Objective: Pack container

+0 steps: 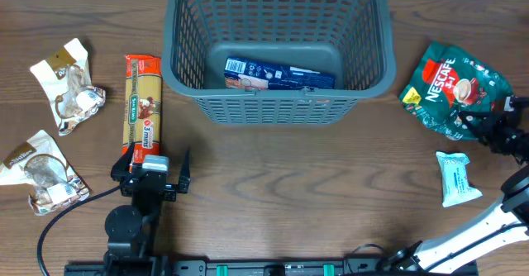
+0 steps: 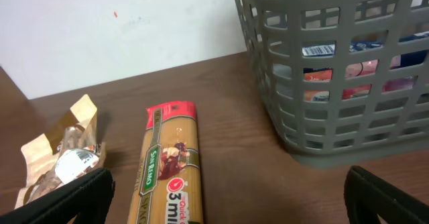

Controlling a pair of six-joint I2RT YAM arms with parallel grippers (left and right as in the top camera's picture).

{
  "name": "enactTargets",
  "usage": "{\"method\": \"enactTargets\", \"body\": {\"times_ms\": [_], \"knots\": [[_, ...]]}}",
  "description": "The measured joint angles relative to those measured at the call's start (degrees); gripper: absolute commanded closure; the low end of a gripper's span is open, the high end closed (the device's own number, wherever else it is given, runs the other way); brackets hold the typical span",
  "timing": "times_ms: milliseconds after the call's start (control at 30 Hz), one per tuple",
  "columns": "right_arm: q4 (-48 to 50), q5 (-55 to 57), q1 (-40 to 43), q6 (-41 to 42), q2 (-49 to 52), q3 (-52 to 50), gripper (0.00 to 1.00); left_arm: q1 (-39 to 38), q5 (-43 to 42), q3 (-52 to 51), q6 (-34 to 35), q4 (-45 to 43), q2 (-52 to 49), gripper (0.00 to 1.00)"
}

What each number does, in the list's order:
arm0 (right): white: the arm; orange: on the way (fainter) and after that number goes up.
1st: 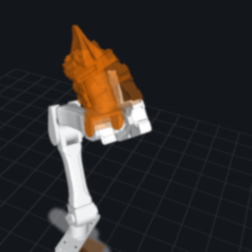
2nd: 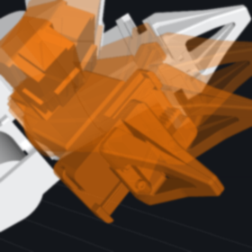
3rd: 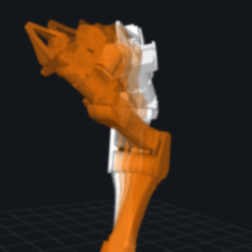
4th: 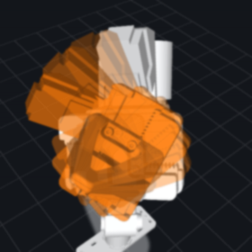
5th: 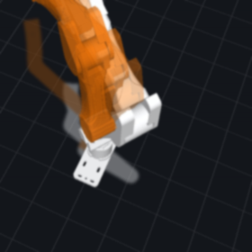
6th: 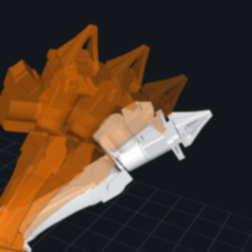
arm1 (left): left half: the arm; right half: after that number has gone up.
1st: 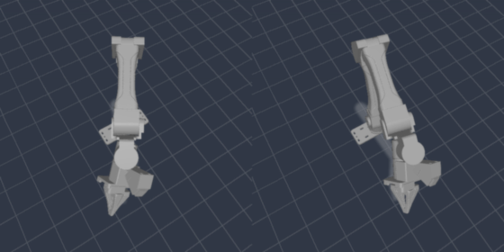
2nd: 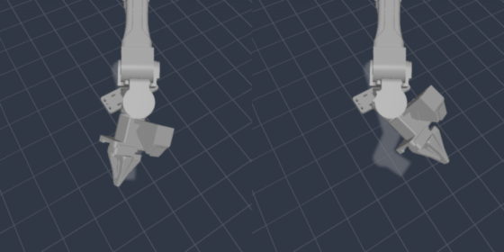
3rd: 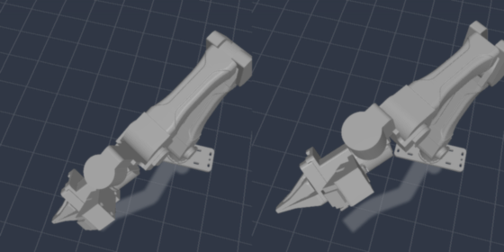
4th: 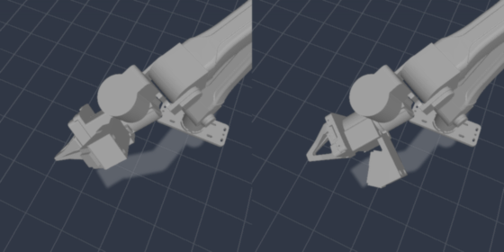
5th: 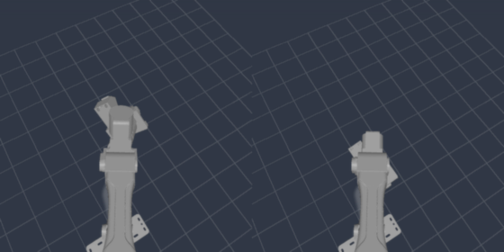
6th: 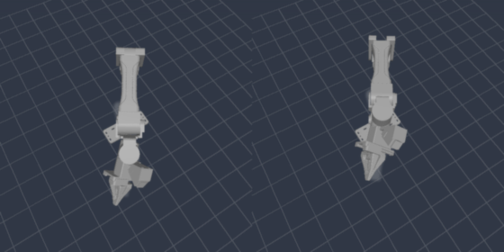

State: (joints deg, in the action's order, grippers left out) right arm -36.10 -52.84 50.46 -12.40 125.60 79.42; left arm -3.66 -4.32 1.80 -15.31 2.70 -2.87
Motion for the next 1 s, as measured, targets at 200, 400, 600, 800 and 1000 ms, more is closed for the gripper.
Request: {"method": "enactTargets", "body": {"times_ms": [200,400,600,800,1000], "knots": [[-2.49,3.63,-2.12,-0.15,-3.15,0.15,0.99,0.0,0.0,0.0,0.0,0.0,0.0,0.02],[-4.26,8.94,-6.69,0.83,-10.43,1.4,0.99,0.0,0.0,0.0,-0.02,-0.02,0.0,0.01],[-5.25,11.89,-9.05,3.41,-17.68,3.61,0.98,0.0,0.0,0.0,0.0,0.0,0.0,0.01],[-9.75,12.96,-9.92,4.72,-22.18,7.93,0.98,0.0,0.0,0.0,0.0,0.0,0.0,0.01],[-15.52,13.31,-13.14,4.68,-22.67,13.66,0.99,0.0,0.0,0.0,0.0,0.0,0.0,0.01]]}}
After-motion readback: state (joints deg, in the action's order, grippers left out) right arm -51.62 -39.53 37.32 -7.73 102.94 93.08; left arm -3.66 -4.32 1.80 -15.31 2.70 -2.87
